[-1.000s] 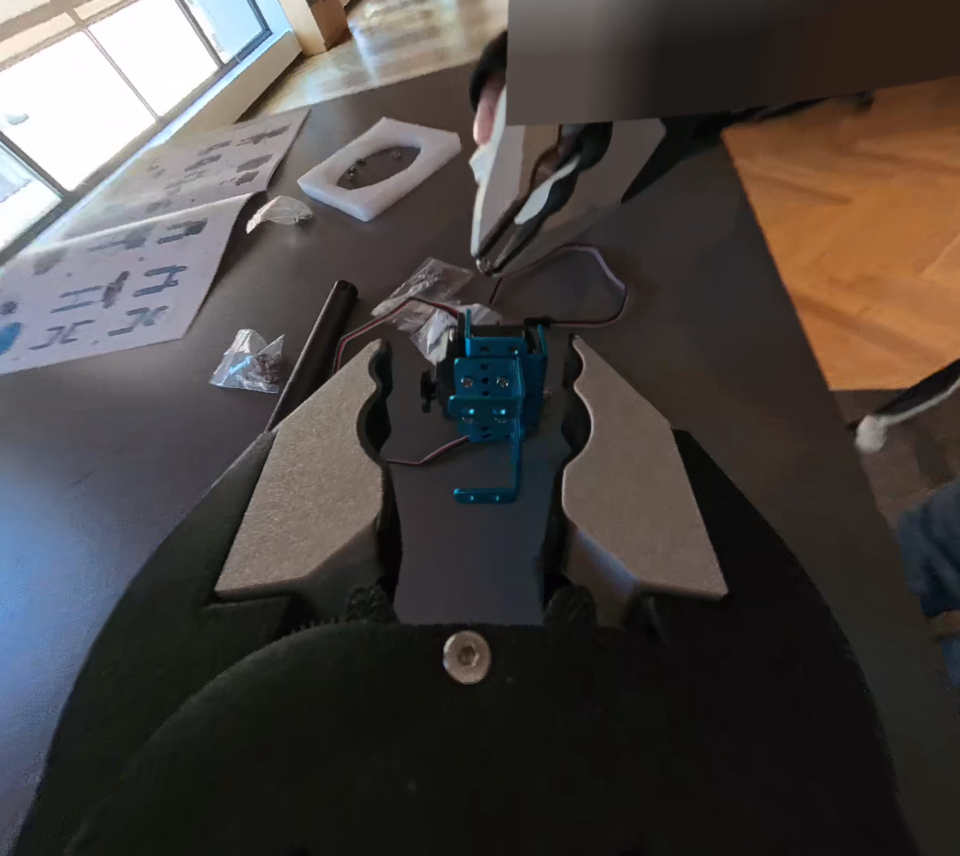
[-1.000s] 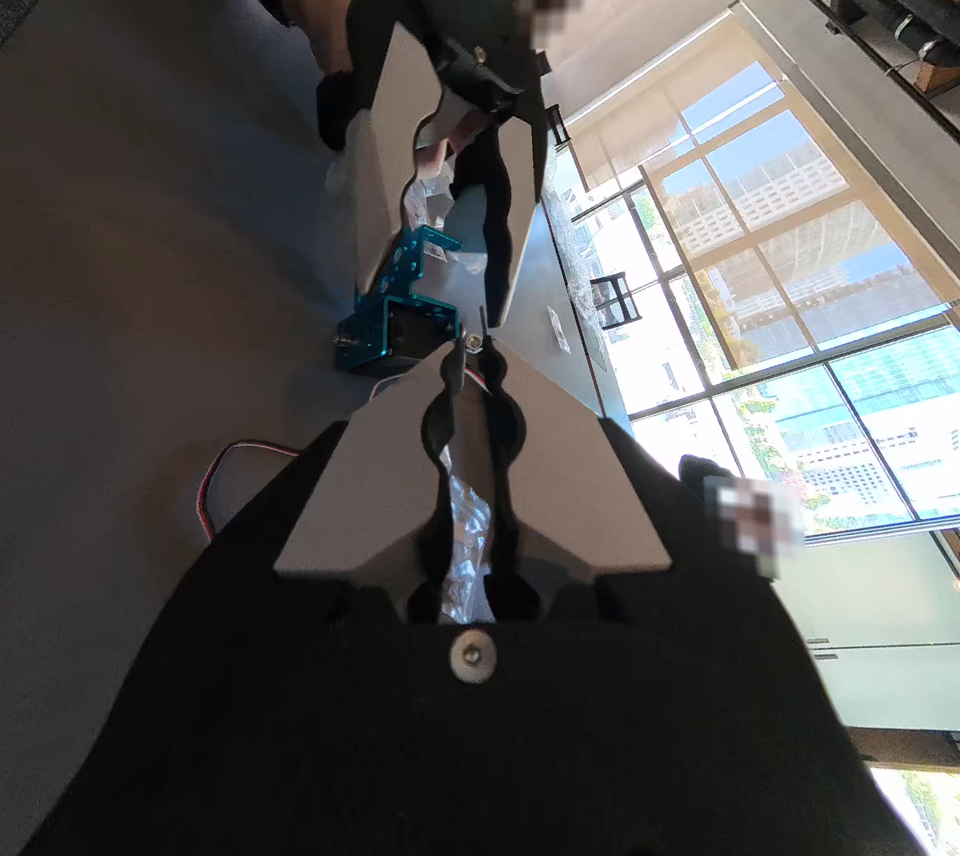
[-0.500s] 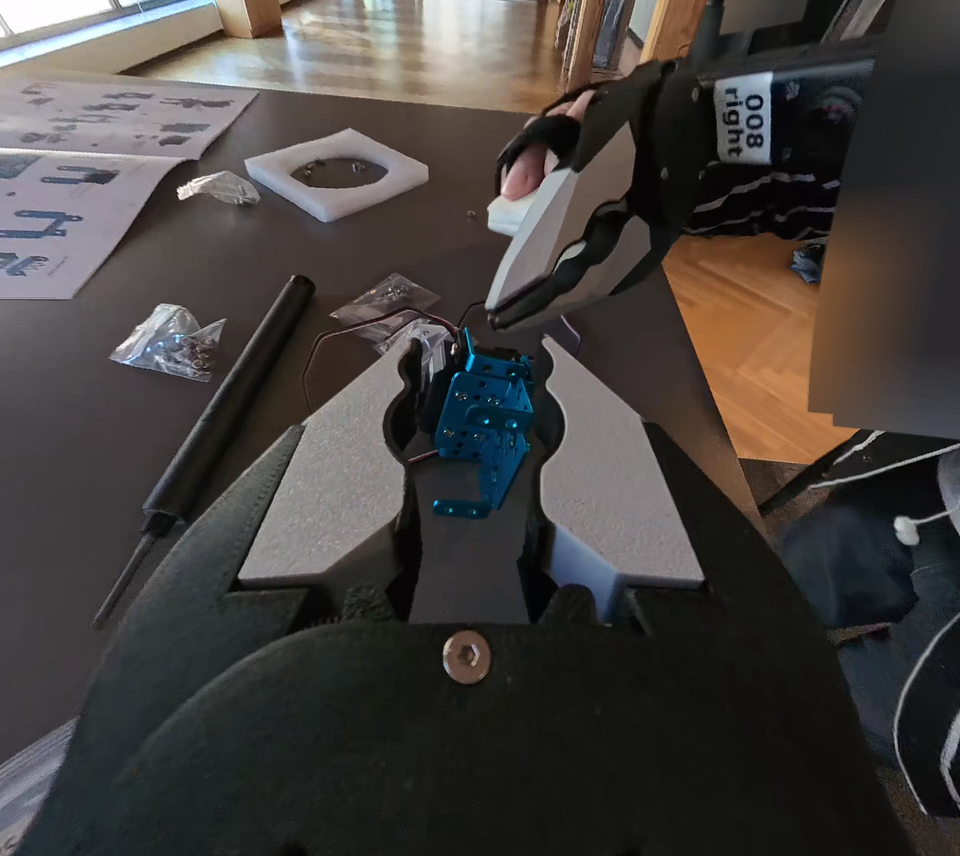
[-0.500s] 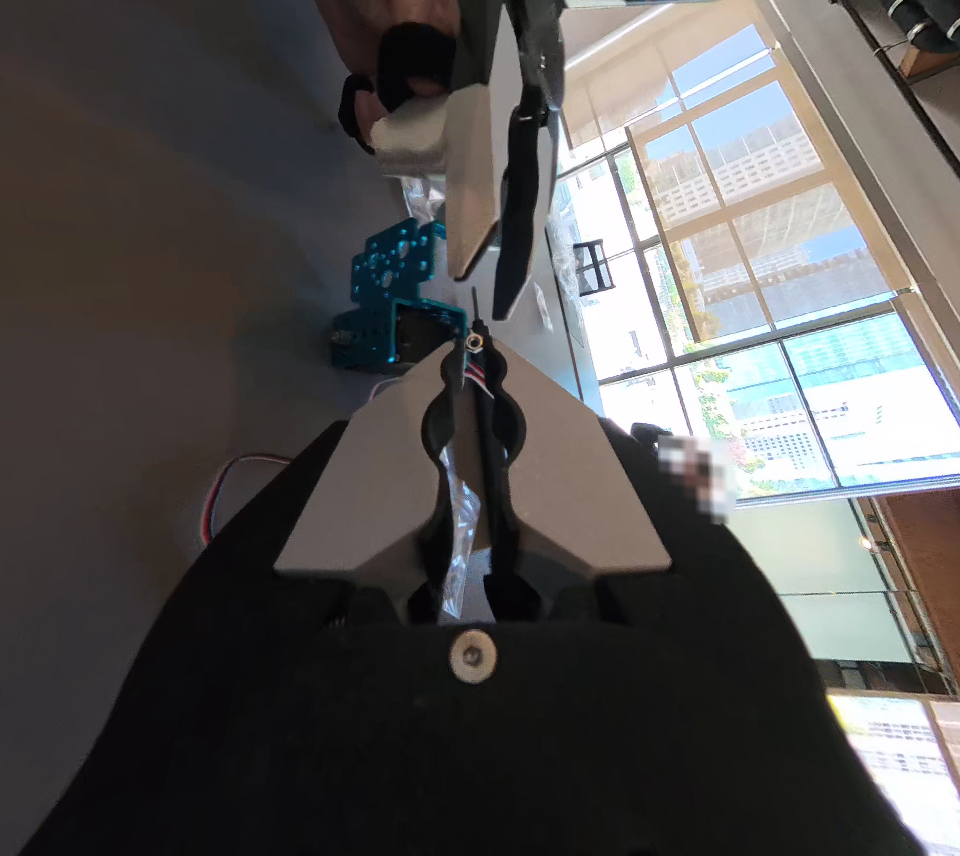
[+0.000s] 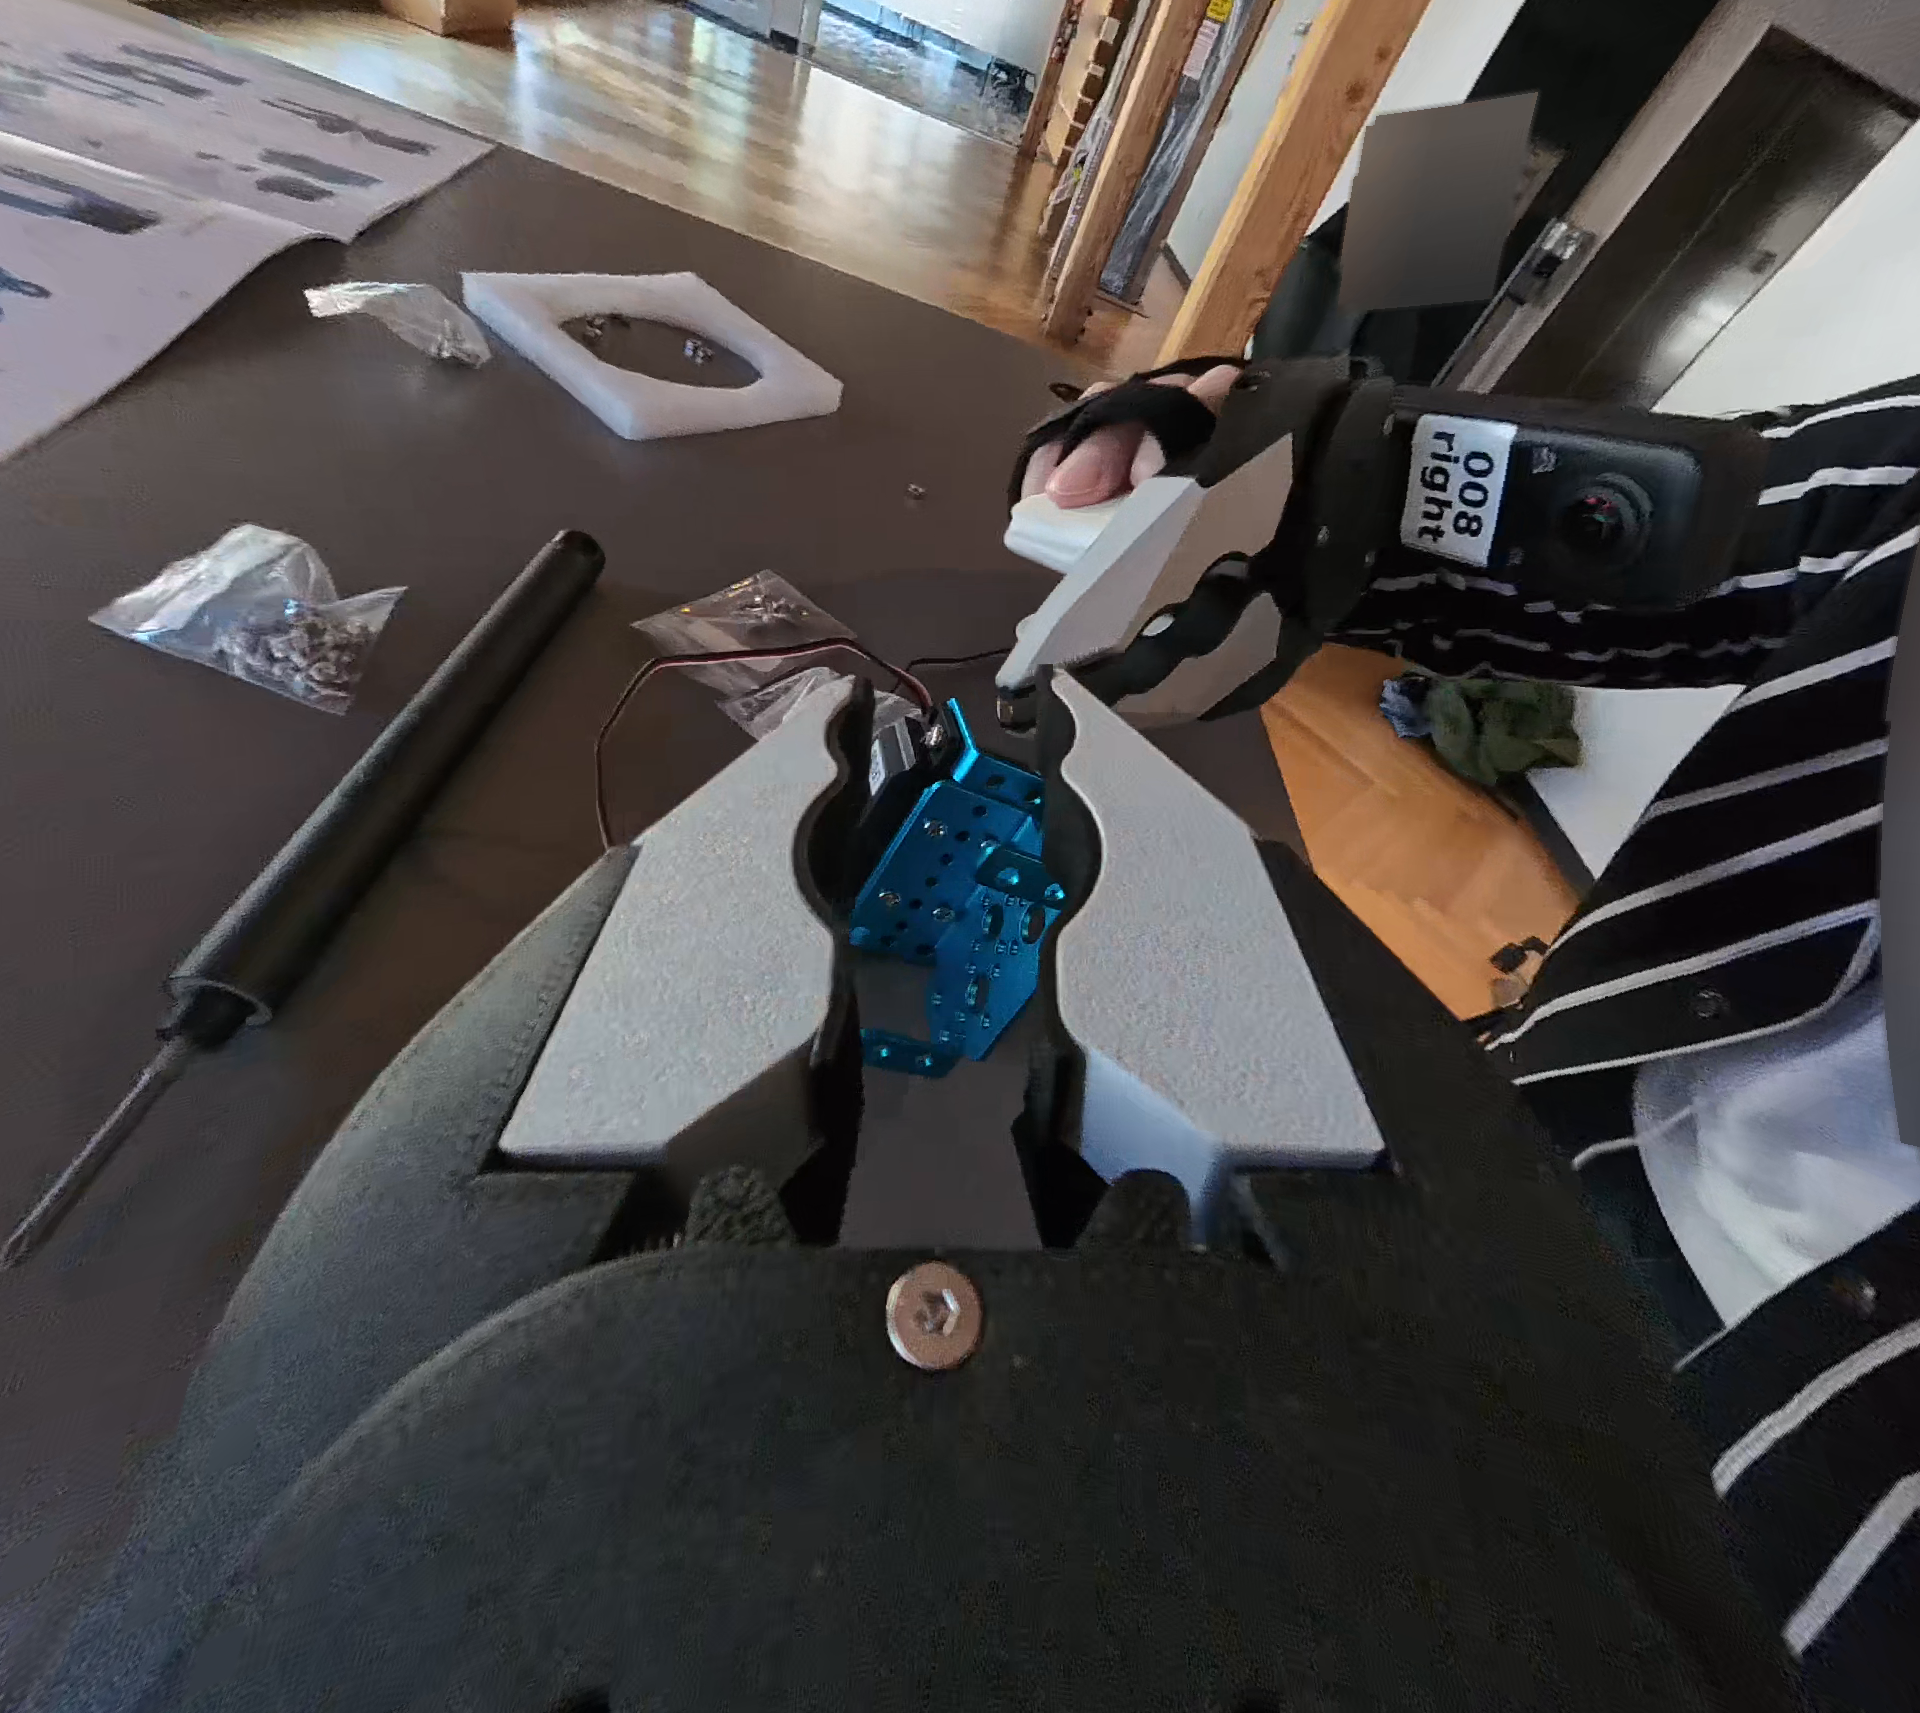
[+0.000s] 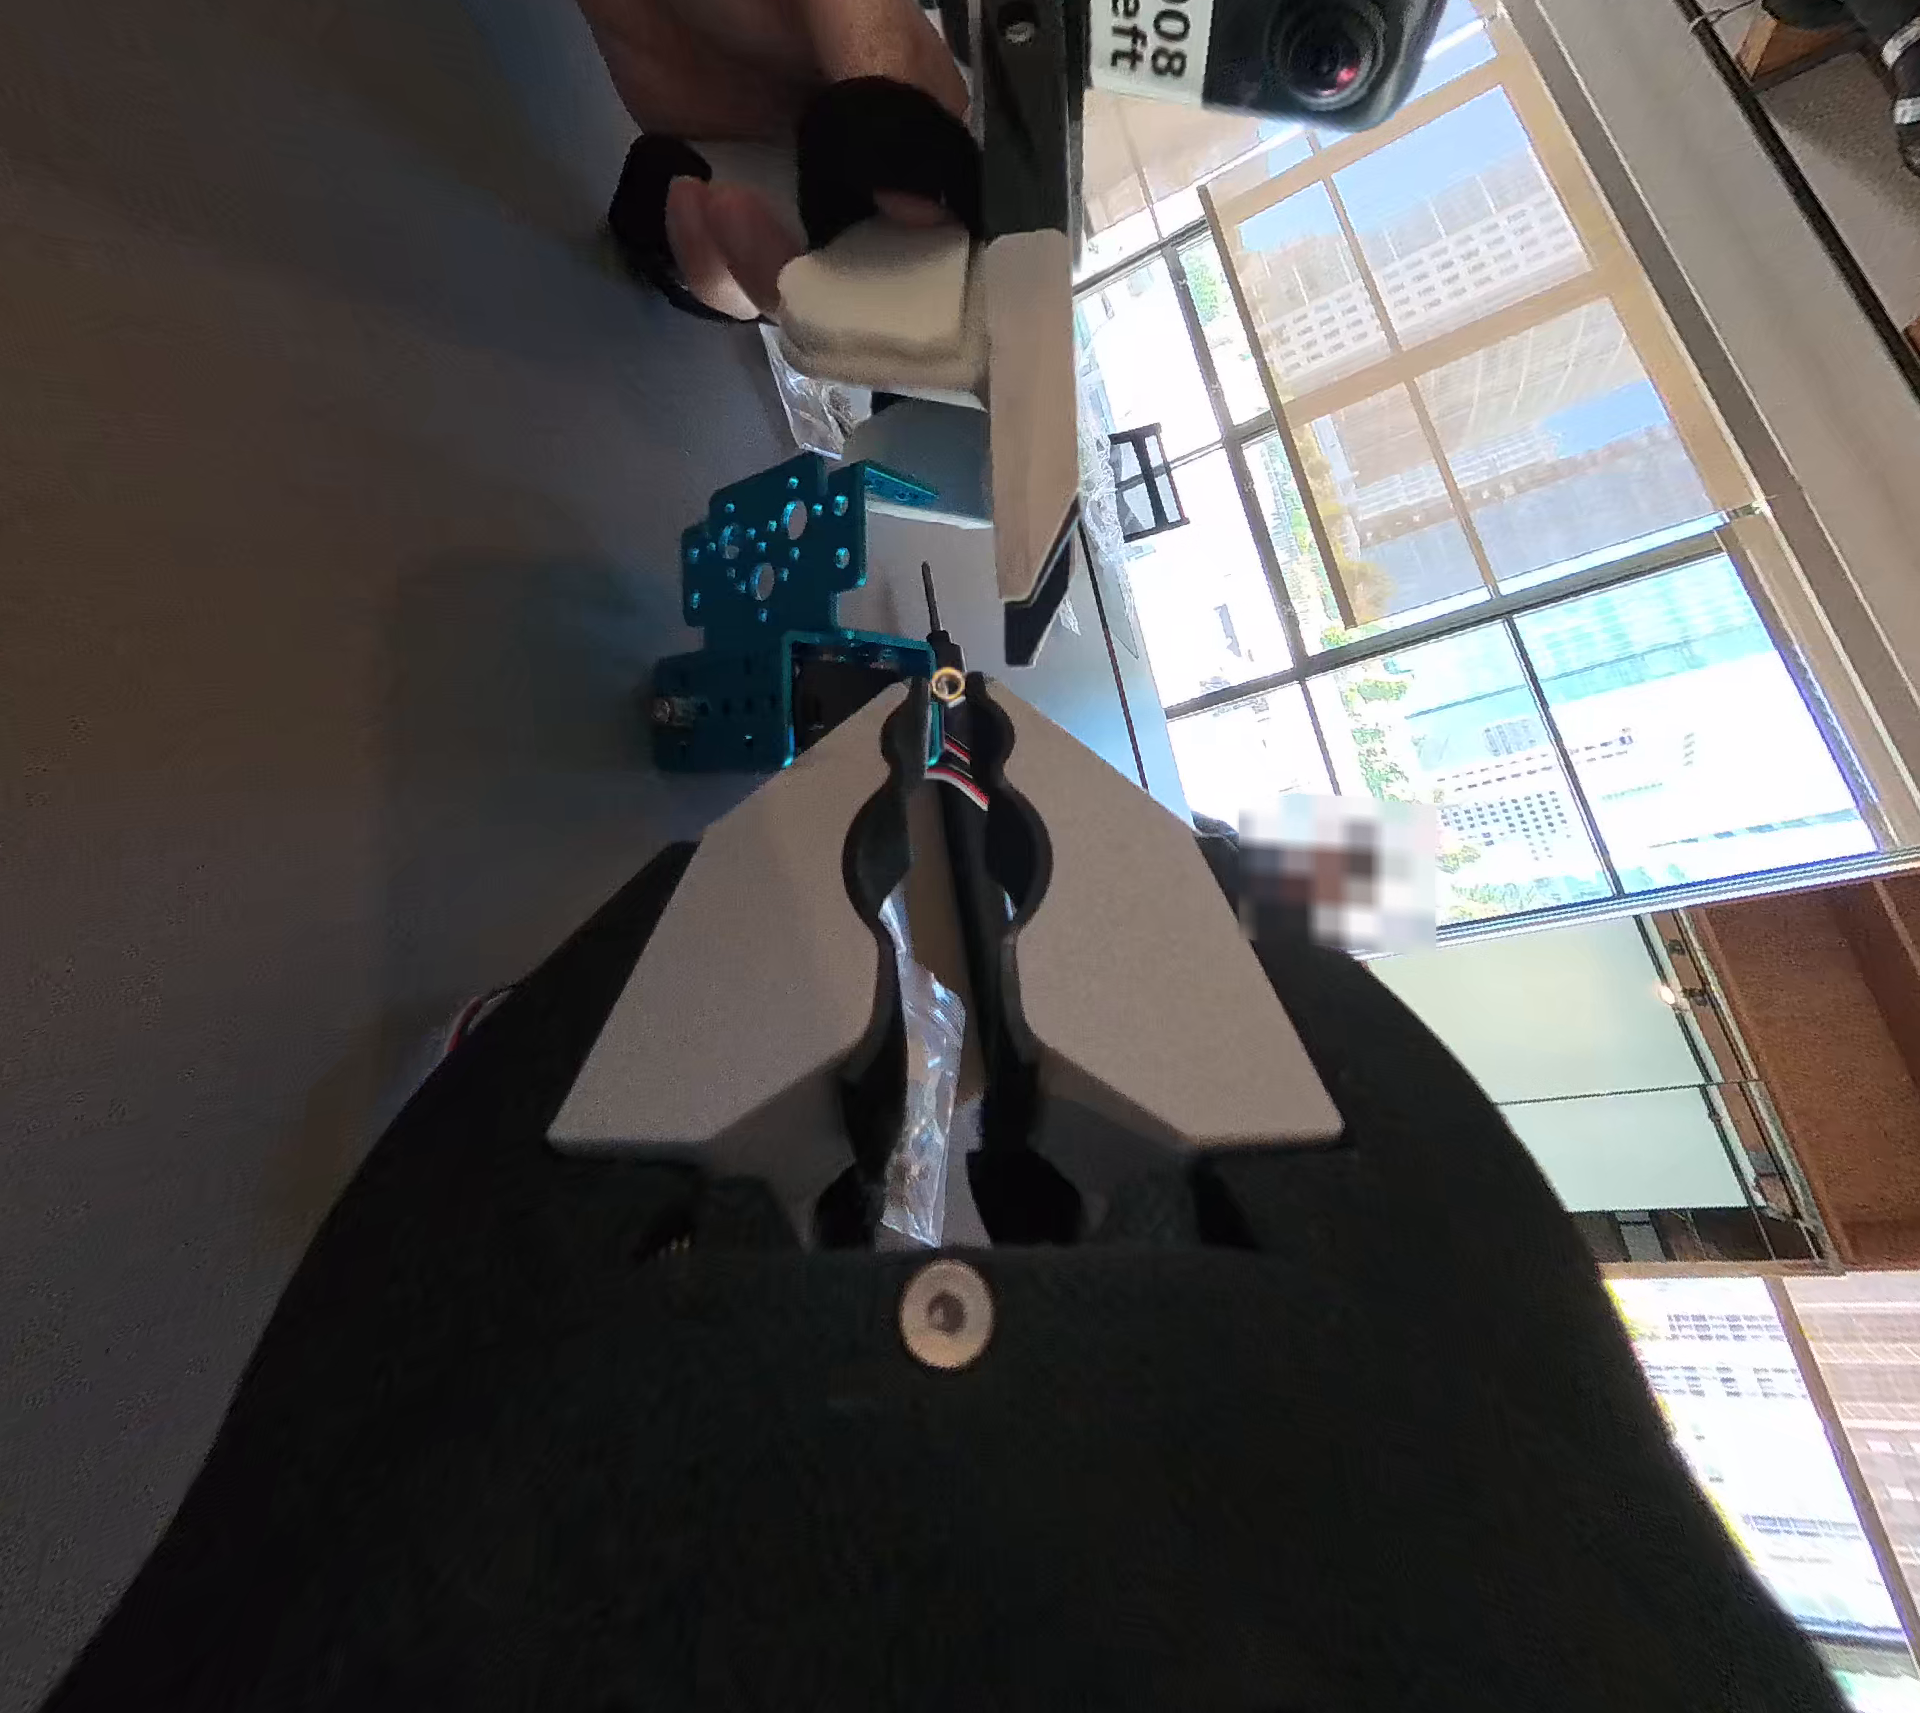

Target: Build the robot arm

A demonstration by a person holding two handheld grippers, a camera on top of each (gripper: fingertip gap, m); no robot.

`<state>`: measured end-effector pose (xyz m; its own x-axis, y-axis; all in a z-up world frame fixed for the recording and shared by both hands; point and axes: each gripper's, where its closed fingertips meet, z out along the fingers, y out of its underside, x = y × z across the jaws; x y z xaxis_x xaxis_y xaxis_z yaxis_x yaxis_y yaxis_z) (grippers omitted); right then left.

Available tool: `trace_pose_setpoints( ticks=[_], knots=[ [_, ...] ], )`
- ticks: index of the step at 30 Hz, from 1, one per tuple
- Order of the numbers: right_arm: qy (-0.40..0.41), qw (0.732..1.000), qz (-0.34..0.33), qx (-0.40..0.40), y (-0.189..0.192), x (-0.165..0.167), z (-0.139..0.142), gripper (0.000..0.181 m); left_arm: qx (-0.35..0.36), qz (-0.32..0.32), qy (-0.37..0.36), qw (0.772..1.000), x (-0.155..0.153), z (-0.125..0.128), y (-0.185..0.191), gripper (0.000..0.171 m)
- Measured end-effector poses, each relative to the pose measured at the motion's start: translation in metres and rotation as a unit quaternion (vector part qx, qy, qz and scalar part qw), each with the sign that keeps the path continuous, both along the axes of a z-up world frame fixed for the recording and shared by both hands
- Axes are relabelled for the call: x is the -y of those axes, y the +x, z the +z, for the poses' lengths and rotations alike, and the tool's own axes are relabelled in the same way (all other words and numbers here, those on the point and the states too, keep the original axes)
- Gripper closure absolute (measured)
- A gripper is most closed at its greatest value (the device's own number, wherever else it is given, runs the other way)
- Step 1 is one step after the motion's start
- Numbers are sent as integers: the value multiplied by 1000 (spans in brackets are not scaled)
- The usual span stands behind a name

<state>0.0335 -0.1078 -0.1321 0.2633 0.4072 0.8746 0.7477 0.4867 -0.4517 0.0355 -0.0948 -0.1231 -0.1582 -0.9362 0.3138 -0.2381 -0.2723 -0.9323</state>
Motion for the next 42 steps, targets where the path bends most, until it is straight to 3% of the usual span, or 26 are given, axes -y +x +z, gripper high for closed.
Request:
trace_pose_setpoints(
  ticks=[8, 16, 42],
  knots=[
    [-12, 1000, 3, 9, -3, -1, -8, 176, -4, -16, -59, 998, 2, 0, 2, 146],
    [-5, 1000, 2, 12, -4, -2, -9, 176, -24, -21, -63, 997, 4, -7, 6, 157],
    [7, 1000, 7, 9, -5, -1, -9, 177, -11, -47, -96, 994, 9, -3, 2, 159]
  ],
)
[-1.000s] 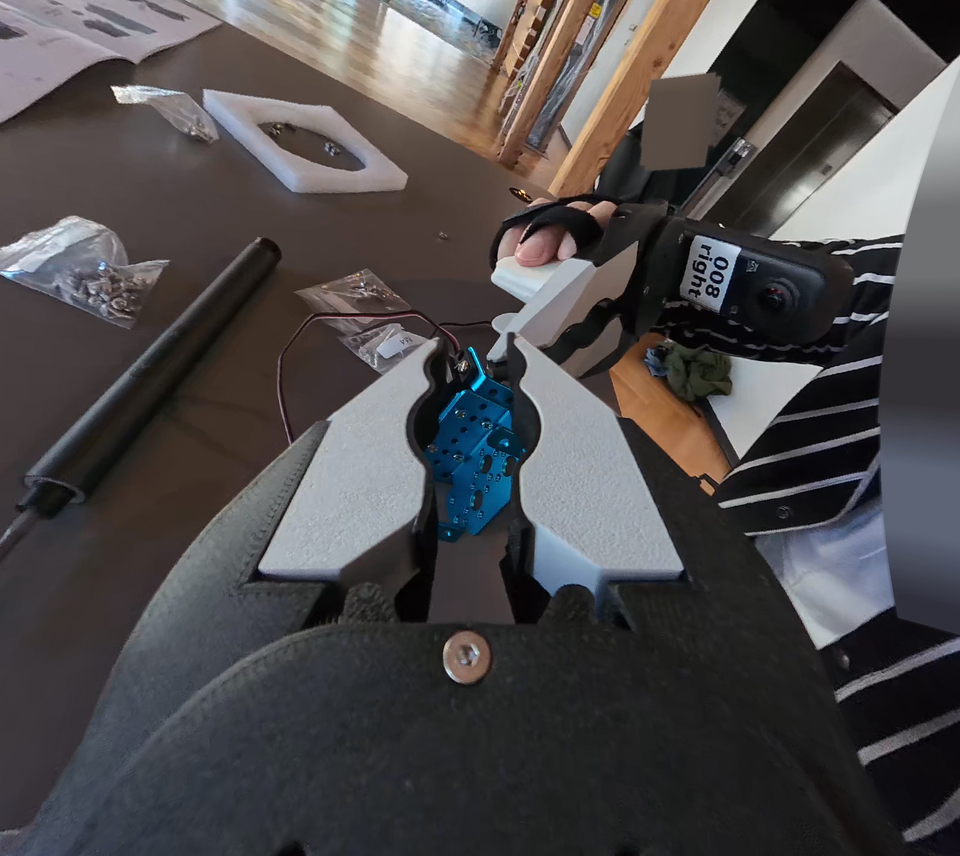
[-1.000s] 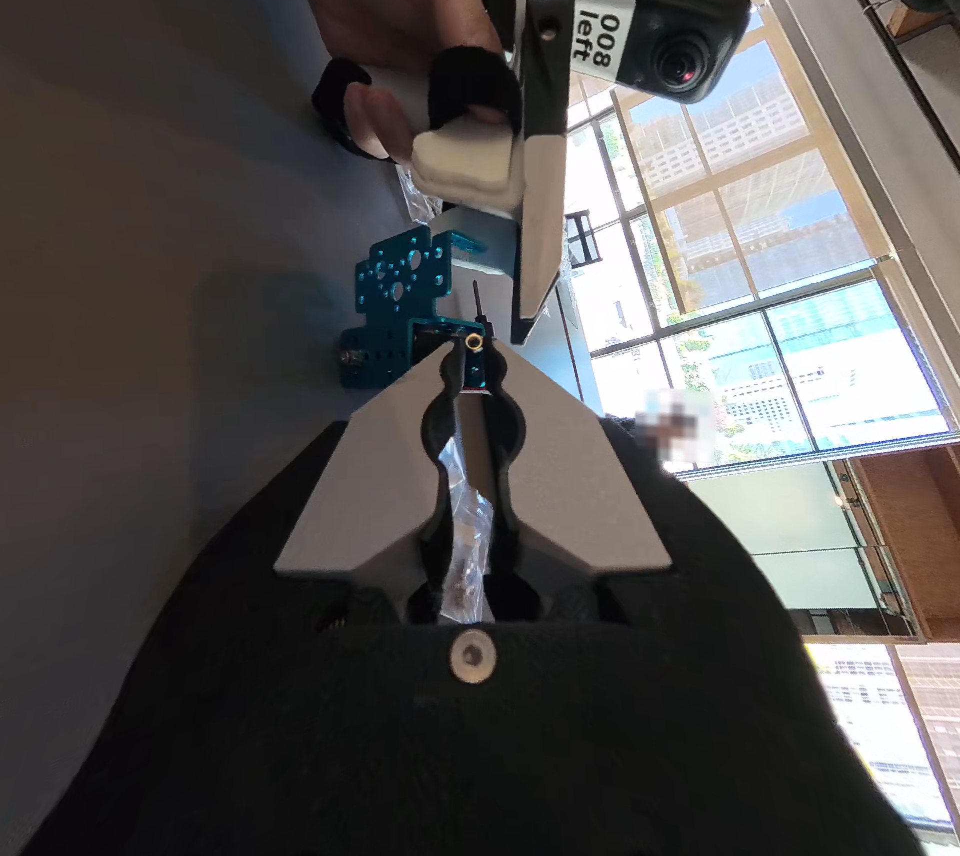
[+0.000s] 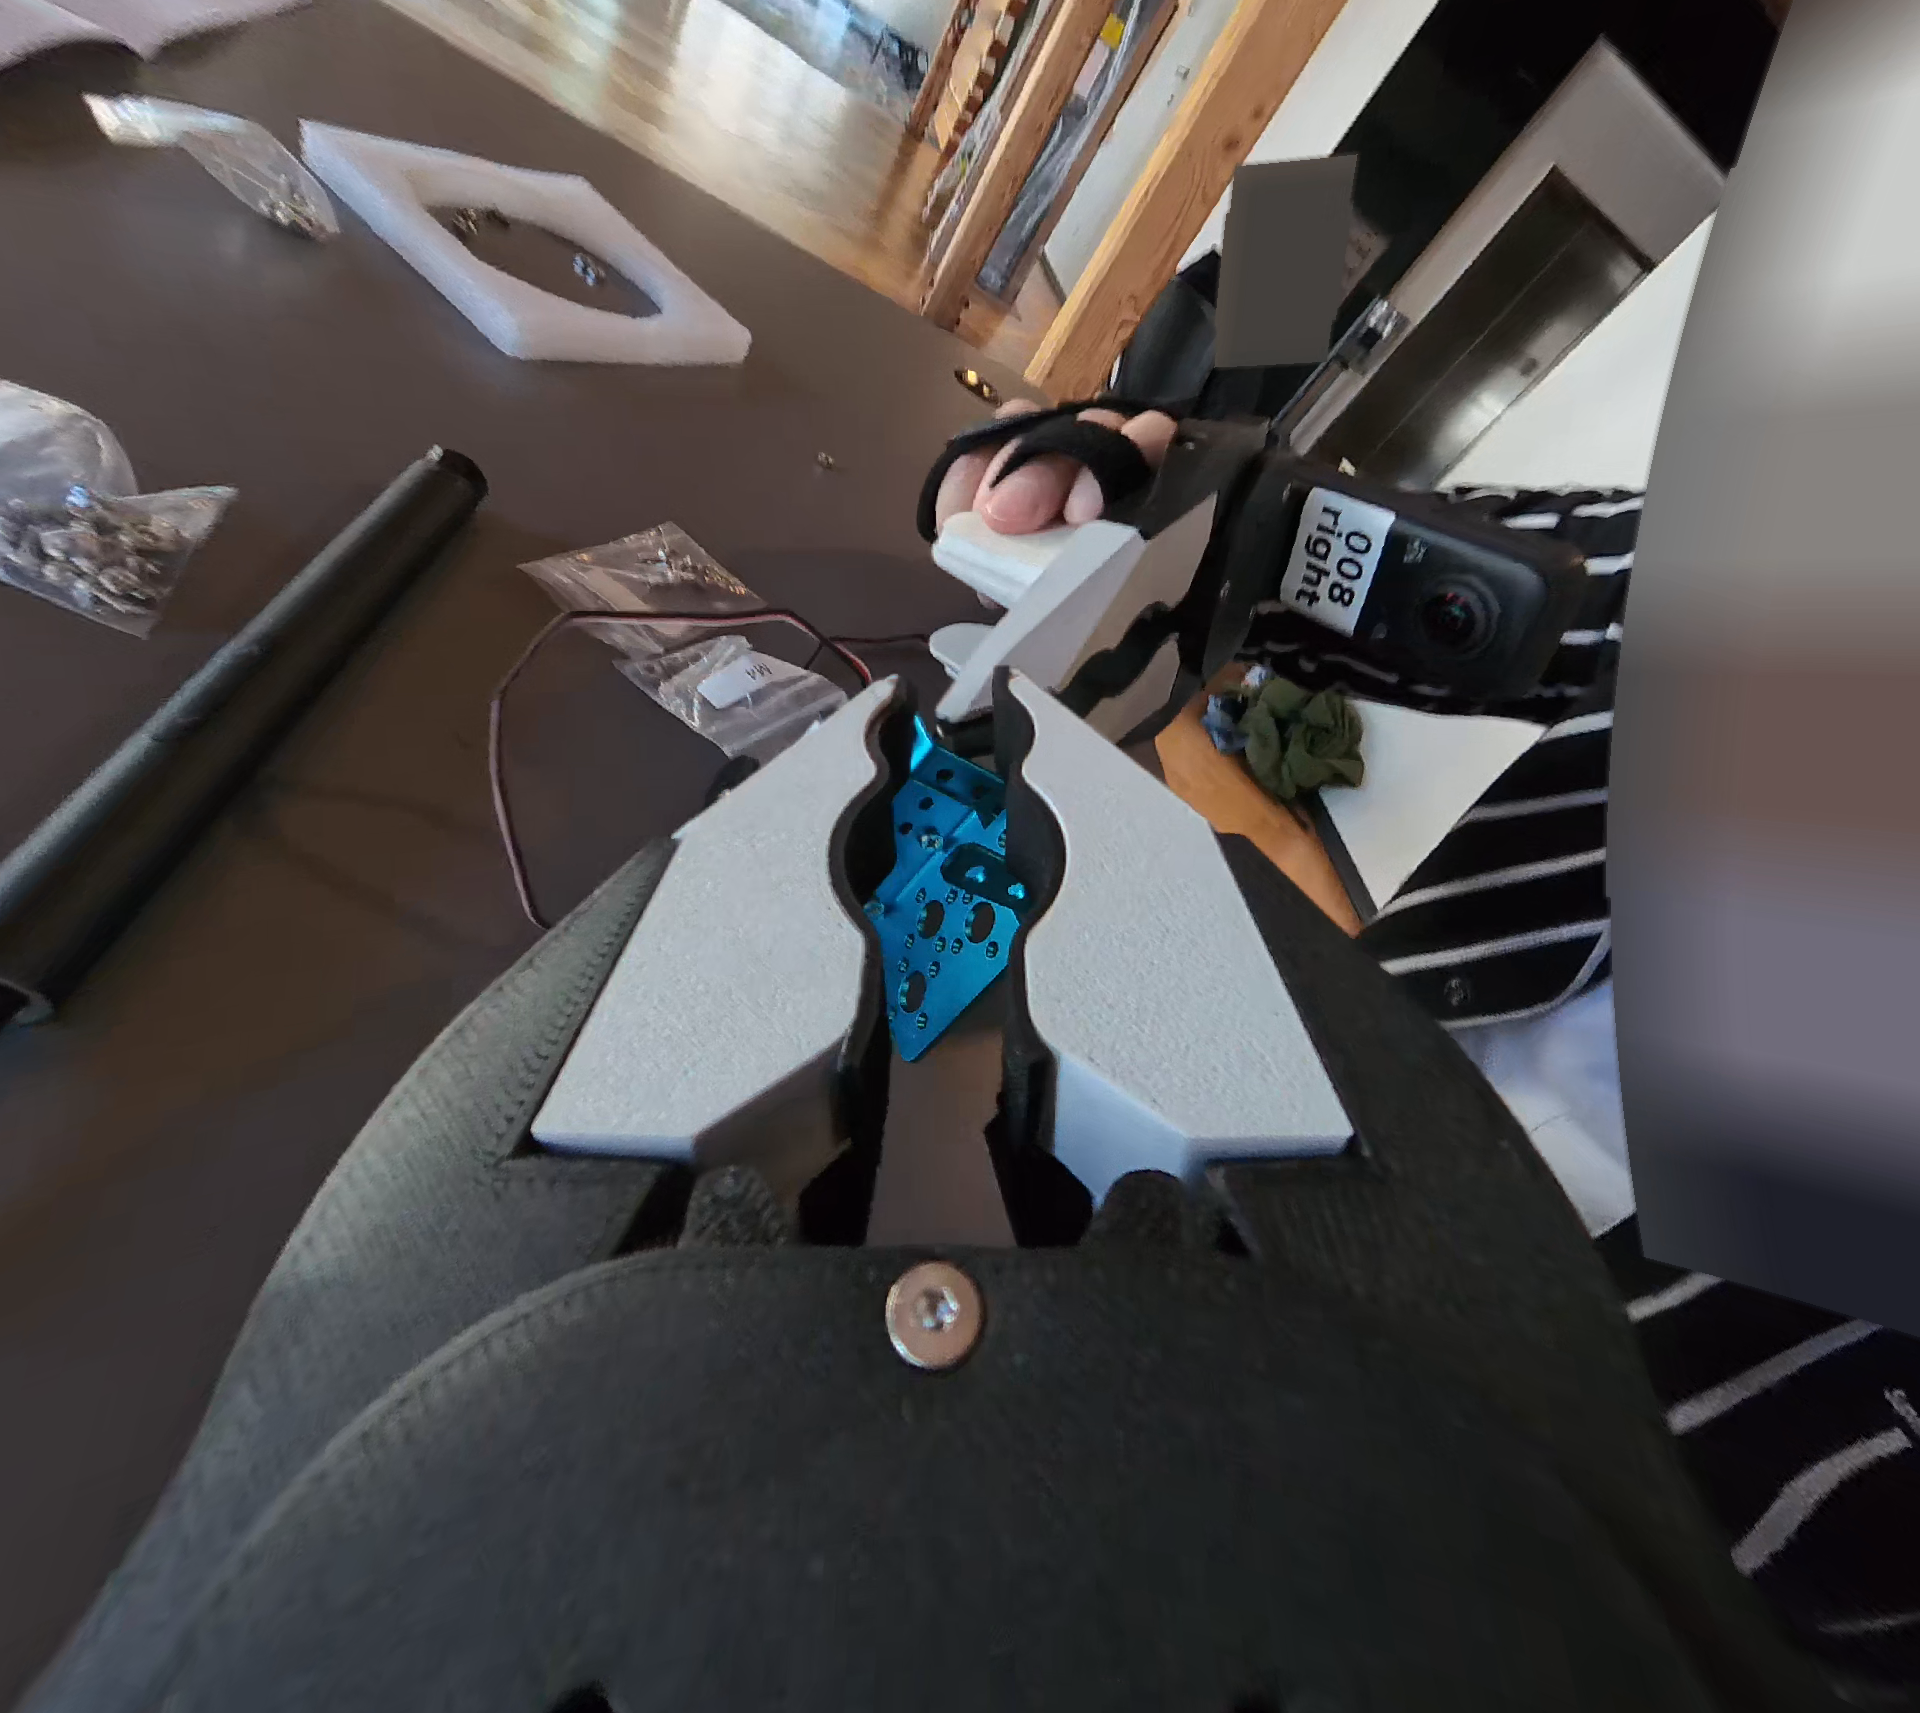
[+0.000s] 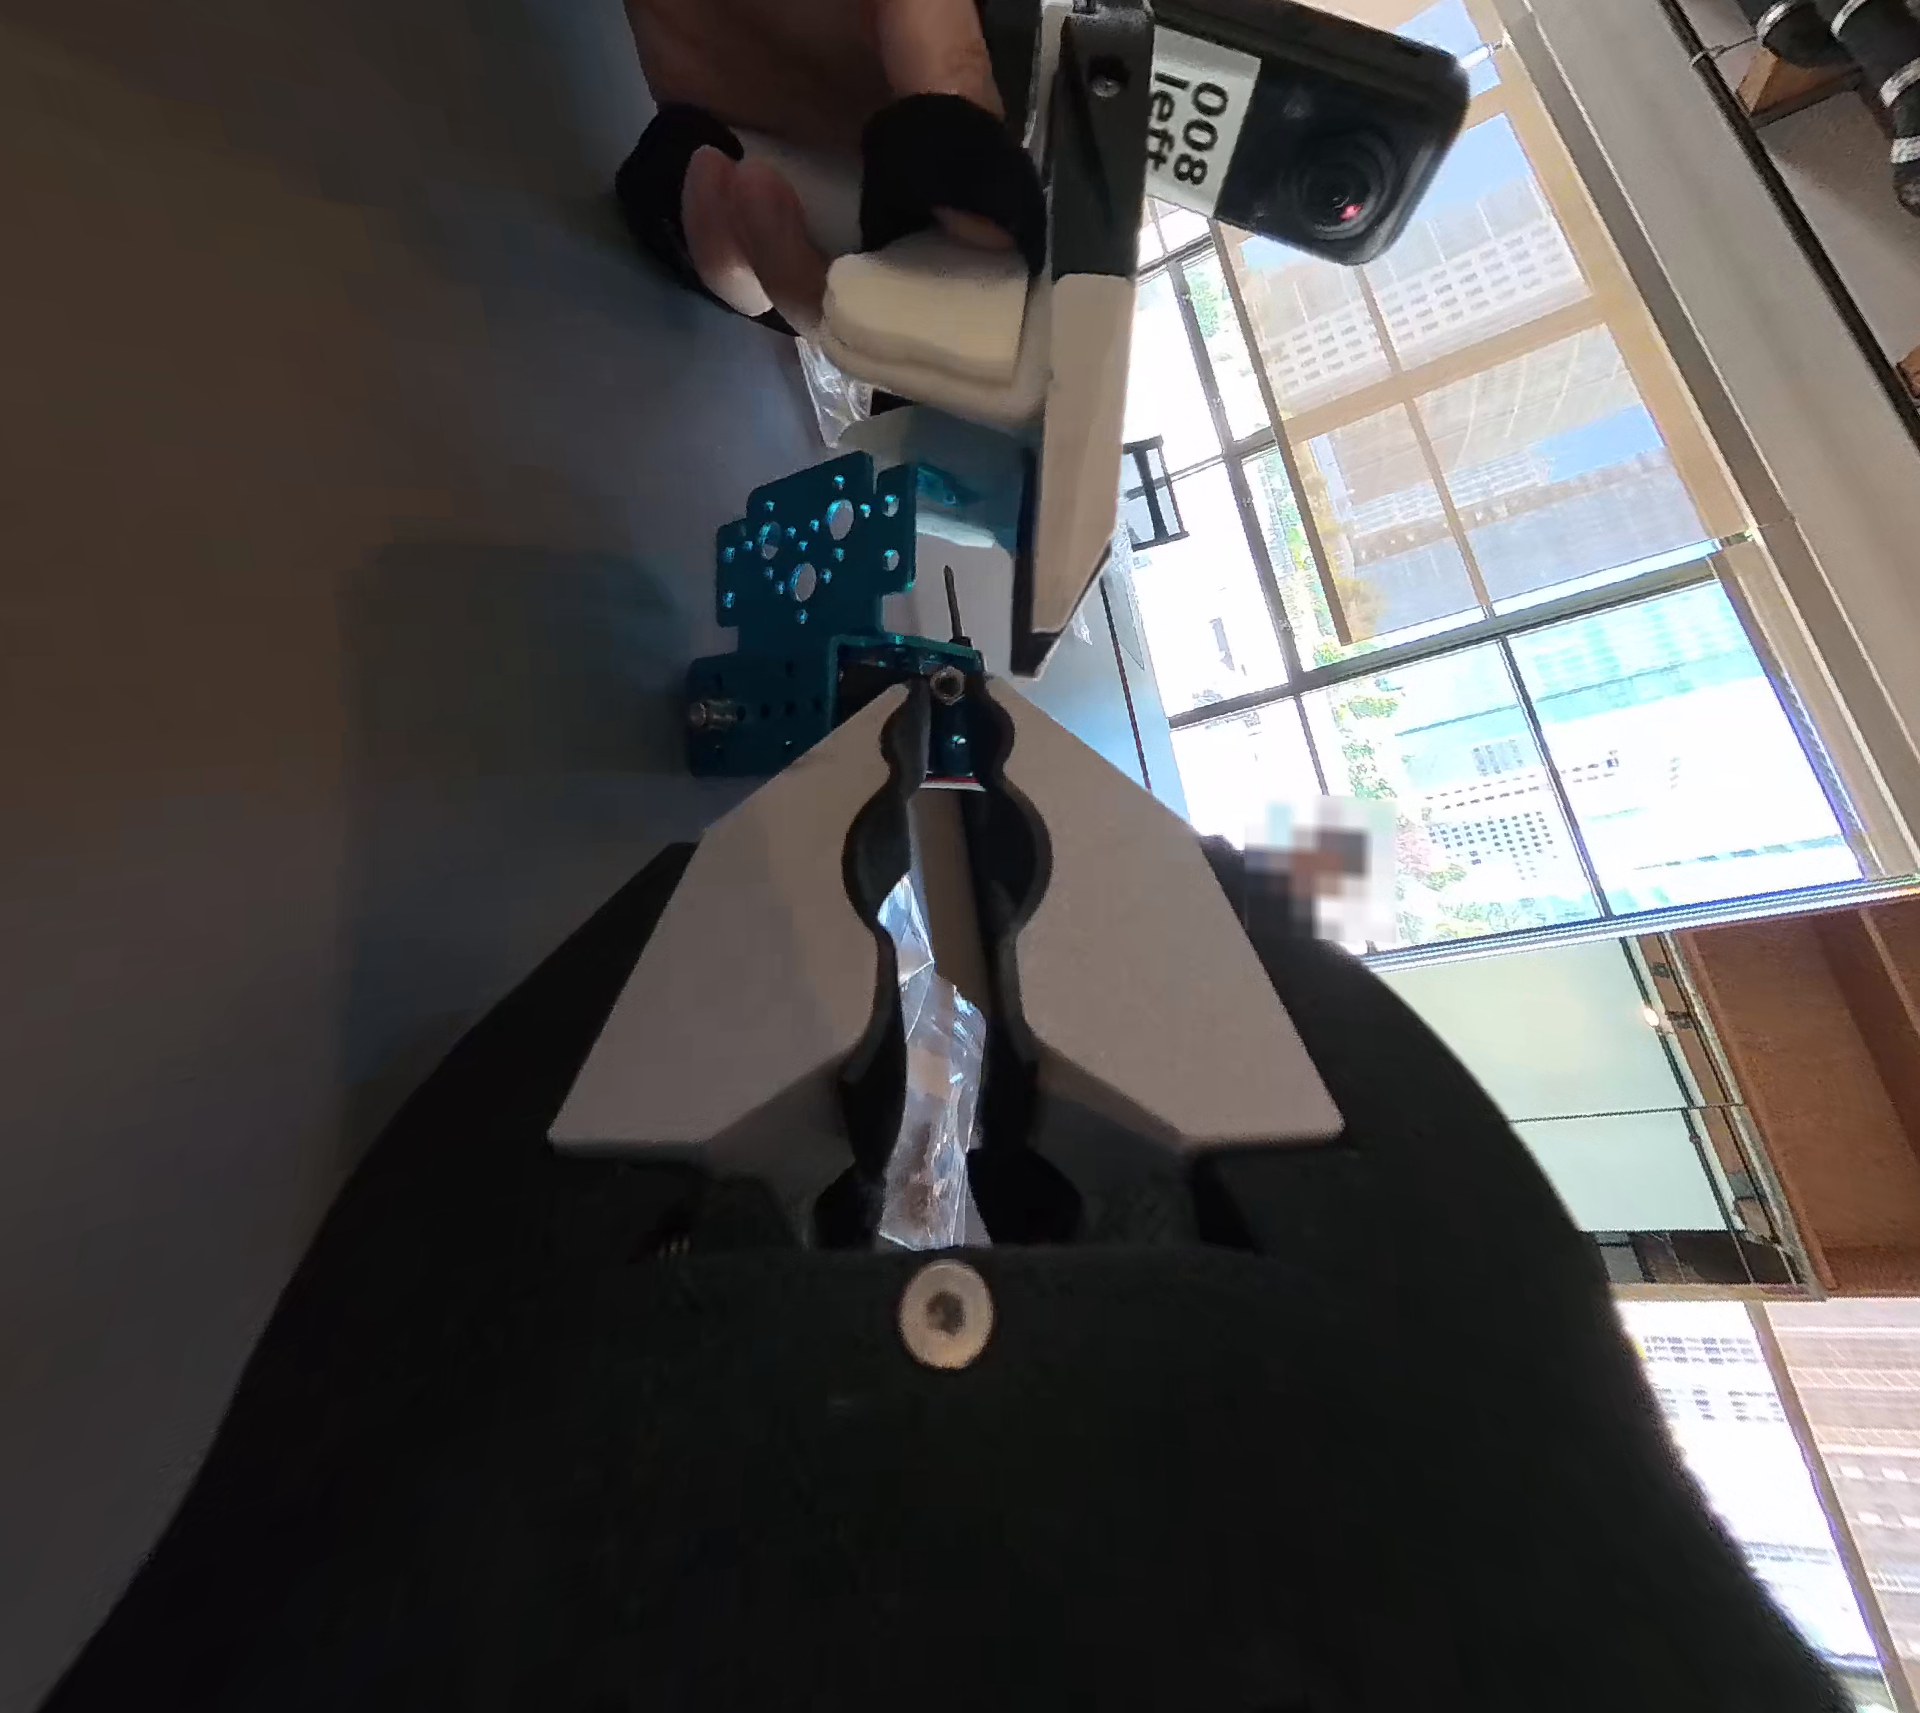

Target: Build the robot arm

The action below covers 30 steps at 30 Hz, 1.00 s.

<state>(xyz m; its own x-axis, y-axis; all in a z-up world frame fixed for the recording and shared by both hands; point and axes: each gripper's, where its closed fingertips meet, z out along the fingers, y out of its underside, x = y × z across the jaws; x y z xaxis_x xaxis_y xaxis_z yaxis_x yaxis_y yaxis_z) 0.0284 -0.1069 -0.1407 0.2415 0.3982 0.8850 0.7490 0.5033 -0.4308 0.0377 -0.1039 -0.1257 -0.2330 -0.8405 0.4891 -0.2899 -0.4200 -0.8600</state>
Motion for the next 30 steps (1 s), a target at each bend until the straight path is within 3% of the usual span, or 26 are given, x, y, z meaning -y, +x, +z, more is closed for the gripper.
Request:
trace_pose_setpoints(
  ticks=[7, 11, 21, 25, 30],
  knots=[
    [-1, 1000, -5, -27, 4, -1, 8, 176, 17, 19, -5, 1000, -8, 6, -2, 152],
    [-8, 1000, -1, -28, 3, -1, 7, 176, 2, 16, -34, 999, -7, 1, 0, 158],
    [-19, 1000, -2, -17, 1, -3, 0, 176, -1, 10, -19, 1000, 0, 0, 5, 157],
    [-21, 1000, -3, -18, 1, -4, 0, 176, -5, 17, 16, 1000, -1, -2, 6, 152],
    [-21, 1000, -3, -17, 0, -3, 0, 176, 2, 34, 133, 990, -1, 0, 3, 150]
  ],
)
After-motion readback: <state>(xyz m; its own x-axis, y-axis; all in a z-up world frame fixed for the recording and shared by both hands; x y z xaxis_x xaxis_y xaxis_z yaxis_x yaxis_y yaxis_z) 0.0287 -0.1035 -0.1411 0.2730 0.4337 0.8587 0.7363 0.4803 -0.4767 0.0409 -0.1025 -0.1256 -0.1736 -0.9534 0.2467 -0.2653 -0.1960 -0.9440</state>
